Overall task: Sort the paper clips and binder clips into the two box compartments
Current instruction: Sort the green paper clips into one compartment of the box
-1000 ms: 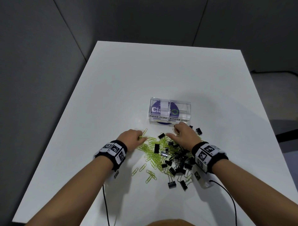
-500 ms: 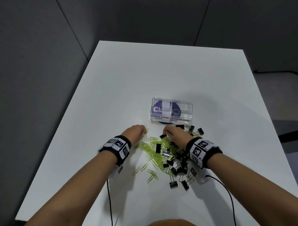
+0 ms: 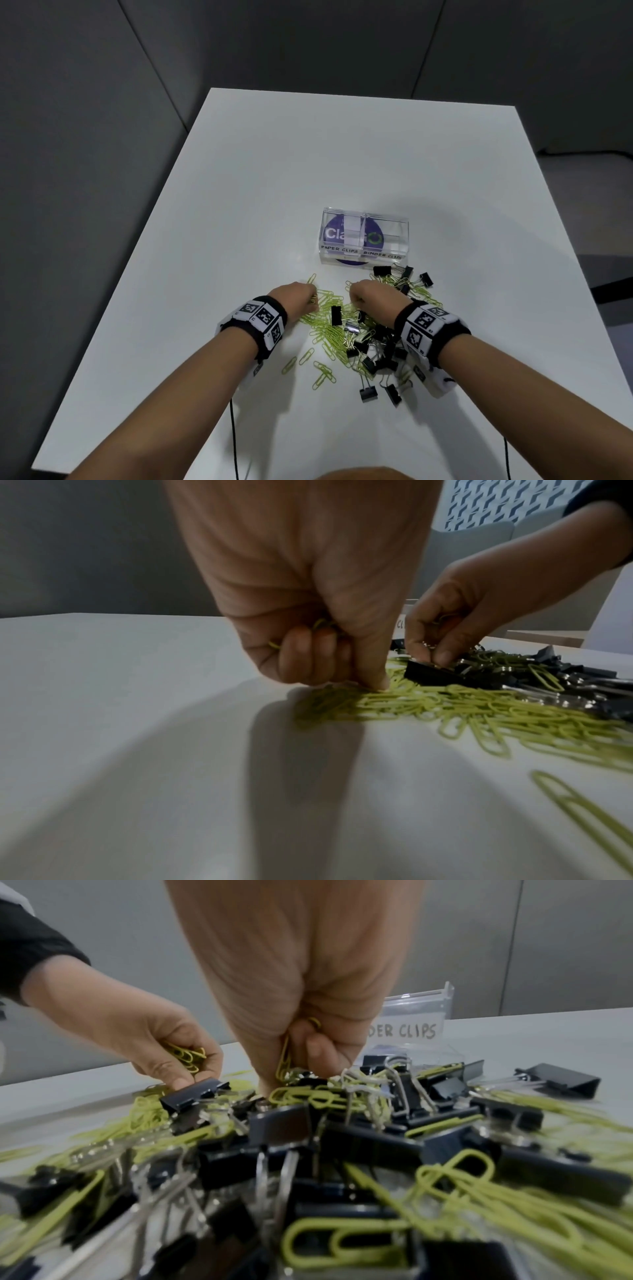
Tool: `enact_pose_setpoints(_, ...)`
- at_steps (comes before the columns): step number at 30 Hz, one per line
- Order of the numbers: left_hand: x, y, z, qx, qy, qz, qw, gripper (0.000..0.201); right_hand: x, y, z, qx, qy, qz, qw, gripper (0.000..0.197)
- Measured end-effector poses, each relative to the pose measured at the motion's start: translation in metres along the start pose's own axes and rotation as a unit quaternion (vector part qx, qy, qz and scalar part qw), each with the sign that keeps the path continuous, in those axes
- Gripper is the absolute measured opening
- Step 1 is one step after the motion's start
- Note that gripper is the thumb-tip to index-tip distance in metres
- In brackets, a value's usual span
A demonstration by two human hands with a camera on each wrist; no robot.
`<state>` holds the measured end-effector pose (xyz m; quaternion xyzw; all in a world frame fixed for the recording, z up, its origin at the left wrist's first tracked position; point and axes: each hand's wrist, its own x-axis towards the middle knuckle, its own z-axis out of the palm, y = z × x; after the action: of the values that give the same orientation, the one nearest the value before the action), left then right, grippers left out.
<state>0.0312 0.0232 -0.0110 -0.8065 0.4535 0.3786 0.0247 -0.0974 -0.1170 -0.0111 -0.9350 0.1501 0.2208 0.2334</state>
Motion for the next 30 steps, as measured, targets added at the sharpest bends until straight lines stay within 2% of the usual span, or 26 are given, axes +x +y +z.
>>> enact_pose_setpoints(8, -0.008, 0.003, -0.023, -0.023, 0.053, 0.03, 0.998, 0.035, -0.023, -0.007, -0.041, 0.085, 0.075, -0.027, 0.993, 0.014)
enact_pose_setpoints(15, -0.003, 0.013, -0.084, -0.018, 0.136, 0.033, 0.99, 0.032, 0.009, -0.022, -0.109, 0.112, 0.233, -0.032, 0.965, 0.013)
enact_pose_setpoints(19, 0.01, 0.017, -0.109, 0.004, 0.133, 0.021, 0.991, 0.032, 0.044, -0.024, -0.109, 0.092, 0.213, -0.003, 0.973, 0.015)
enact_pose_setpoints(23, 0.026, 0.021, -0.119, 0.024, 0.131, 0.022, 0.991, 0.032, 0.054, -0.02, -0.099, 0.128, 0.163, 0.017, 0.978, 0.022)
enact_pose_setpoints(26, 0.036, 0.028, -0.122, 0.048, 0.133, 0.035, 0.989, 0.032, 0.048, -0.015, -0.098, 0.152, 0.197, 0.02, 0.968, 0.027)
enact_pose_setpoints(30, 0.048, 0.04, -0.121, 0.06, 0.128, 0.068, 0.988, 0.029, 0.026, 0.0, -0.09, 0.147, 0.239, 0.007, 0.96, 0.02)
